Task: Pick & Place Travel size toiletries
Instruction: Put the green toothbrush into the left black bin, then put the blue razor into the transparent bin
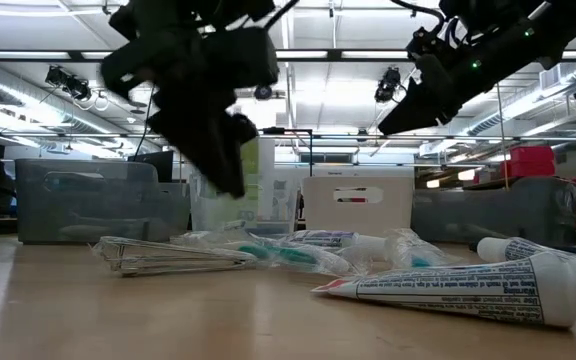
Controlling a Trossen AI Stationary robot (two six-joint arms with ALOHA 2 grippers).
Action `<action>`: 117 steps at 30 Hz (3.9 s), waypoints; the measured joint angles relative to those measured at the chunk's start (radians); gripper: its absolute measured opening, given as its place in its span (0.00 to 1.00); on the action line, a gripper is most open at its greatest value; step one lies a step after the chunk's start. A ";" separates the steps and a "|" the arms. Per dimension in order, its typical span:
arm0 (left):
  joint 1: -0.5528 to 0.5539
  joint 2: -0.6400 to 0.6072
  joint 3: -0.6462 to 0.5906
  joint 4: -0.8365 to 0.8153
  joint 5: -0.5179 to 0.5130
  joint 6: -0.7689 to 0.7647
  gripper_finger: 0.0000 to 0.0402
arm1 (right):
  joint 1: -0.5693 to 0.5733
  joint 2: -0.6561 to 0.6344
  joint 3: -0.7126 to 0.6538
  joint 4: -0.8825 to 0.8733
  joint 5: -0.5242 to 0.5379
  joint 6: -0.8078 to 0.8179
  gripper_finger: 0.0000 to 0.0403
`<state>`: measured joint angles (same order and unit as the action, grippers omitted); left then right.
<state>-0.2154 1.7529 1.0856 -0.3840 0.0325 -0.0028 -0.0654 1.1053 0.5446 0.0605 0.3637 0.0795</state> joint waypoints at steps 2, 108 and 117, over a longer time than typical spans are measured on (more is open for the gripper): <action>-0.018 0.043 0.036 -0.044 -0.015 0.042 0.39 | 0.000 0.000 0.000 0.003 0.000 0.000 0.31; 0.033 0.073 0.491 -1.090 -0.350 -0.662 0.39 | 0.000 0.001 0.000 0.009 -0.081 0.002 0.29; -0.081 0.072 0.595 -0.658 -0.419 -0.269 0.39 | 0.001 0.001 0.000 0.020 -0.114 -0.025 0.40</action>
<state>-0.2961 1.8250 1.6810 -1.0421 -0.3868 -0.2717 -0.0649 1.1061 0.5446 0.0810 0.2500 0.0548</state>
